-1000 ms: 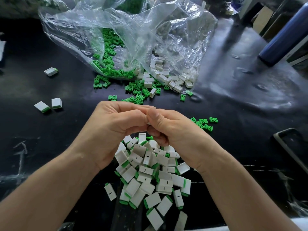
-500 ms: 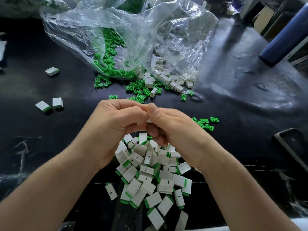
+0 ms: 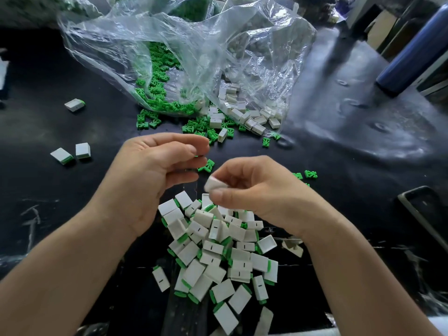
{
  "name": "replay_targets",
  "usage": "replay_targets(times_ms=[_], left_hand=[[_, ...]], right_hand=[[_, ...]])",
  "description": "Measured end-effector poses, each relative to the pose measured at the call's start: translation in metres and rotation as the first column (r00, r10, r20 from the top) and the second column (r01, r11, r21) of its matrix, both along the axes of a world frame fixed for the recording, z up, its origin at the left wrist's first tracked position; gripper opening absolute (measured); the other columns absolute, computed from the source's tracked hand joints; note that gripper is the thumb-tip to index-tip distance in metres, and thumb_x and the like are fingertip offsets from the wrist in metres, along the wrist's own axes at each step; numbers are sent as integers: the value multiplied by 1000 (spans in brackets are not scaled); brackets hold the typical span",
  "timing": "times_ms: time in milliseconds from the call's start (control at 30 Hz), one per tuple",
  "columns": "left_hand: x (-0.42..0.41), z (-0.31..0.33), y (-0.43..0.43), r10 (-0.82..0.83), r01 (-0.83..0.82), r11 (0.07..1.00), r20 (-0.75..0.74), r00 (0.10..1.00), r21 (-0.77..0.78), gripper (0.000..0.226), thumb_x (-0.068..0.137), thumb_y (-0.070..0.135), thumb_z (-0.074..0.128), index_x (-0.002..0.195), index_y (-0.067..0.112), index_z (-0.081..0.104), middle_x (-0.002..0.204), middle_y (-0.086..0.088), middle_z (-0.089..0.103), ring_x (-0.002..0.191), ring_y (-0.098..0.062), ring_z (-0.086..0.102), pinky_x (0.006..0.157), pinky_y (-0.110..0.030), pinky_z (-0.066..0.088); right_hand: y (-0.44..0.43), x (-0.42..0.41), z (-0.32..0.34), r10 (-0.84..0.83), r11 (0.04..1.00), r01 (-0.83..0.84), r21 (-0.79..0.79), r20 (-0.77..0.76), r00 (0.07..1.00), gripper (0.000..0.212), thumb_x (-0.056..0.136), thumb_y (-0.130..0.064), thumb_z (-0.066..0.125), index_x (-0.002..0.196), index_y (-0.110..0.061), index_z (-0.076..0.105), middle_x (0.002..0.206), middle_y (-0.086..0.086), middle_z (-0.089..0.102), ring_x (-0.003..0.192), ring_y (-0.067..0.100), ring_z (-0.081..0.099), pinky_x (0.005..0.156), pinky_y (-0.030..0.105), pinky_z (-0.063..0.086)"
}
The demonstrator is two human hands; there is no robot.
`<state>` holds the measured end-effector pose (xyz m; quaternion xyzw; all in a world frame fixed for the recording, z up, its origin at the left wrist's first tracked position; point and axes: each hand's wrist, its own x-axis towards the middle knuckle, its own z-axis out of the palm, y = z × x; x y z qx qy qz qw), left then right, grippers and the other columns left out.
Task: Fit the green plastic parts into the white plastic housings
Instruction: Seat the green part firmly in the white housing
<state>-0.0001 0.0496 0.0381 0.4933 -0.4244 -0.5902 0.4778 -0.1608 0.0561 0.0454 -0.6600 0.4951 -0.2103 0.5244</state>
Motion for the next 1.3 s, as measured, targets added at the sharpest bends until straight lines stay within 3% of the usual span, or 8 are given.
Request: replay_targets(times_ms=[300, 467, 667, 767, 900, 1000, 1100, 1300], left_hand=[[-1, -2, -2, 20, -21, 1000, 83, 996, 4, 30, 85, -3, 51, 71, 16, 70, 73, -1, 73, 66, -9, 67, 55, -17, 53], [-2, -4, -1, 24, -20, 999, 165, 986, -25, 29, 84, -3, 55, 72, 19, 71, 76, -1, 73, 68, -7, 66, 57, -17, 52], [-6, -10, -2, 73, -33, 993, 371, 926, -112, 27, 82, 4, 62, 71, 27, 71, 78, -6, 73, 71, -17, 58, 72, -33, 51], [-6, -13, -1, 106, -31, 985, 456, 884, -167, 24, 82, 8, 63, 74, 28, 71, 72, -8, 71, 62, -19, 57, 64, -26, 47], [-7, -13, 2, 102, 58, 970, 614, 783, -235, 19, 83, 11, 63, 88, 26, 73, 74, 9, 67, 58, -4, 55, 56, -11, 40], [-10, -12, 2, 119, 107, 956, 694, 710, -274, 21, 83, 10, 62, 97, 21, 73, 96, 10, 62, 82, -8, 58, 76, -15, 41], [-12, -13, 4, 130, 159, 938, 737, 664, -309, 21, 83, 10, 62, 98, 20, 73, 96, 11, 58, 87, -6, 54, 75, -7, 36], [-12, -20, 2, 131, 200, 927, 773, 621, -318, 21, 83, 10, 62, 98, 18, 74, 97, 12, 58, 90, -2, 51, 74, 4, 28]], right_hand=[[1, 2, -2, 152, 986, -164, -26, -247, 957, 16, 70, -29, 79, 72, -34, 64, 61, -19, 57, 53, -5, 49, 55, 13, 39], [0, -1, -2, 146, 989, -146, 16, -173, 974, 11, 75, -35, 74, 80, -26, 71, 57, -11, 53, 51, 2, 47, 50, 17, 38], [-10, -6, -14, -175, 967, 135, -214, -179, 968, 10, 83, -34, 65, 75, -29, 68, 67, -14, 62, 63, -3, 53, 66, 21, 45], [-21, -3, -25, -352, 876, 171, -451, -353, 867, 20, 89, -26, 58, 108, -22, 65, 105, -5, 62, 100, 10, 54, 91, 26, 39], [-37, 4, -37, -336, 864, 72, -498, -465, 819, 49, 94, -23, 49, 141, -19, 36, 149, -3, 31, 137, 12, 22, 107, 21, 12], [-44, 7, -47, -267, 872, -28, -489, -523, 809, 59, 96, -24, 43, 148, -24, 15, 157, -7, 3, 143, 8, -2, 112, 25, -1], [-50, 7, -55, -196, 884, -122, -452, -595, 779, 58, 98, -26, 37, 148, -27, 8, 156, -7, -9, 142, 9, -13, 111, 30, -9], [-50, 4, -53, -297, 837, -22, -546, -488, 821, 44, 94, -20, 48, 138, -21, 42, 150, 0, 31, 138, 16, 24, 116, 41, 6]])
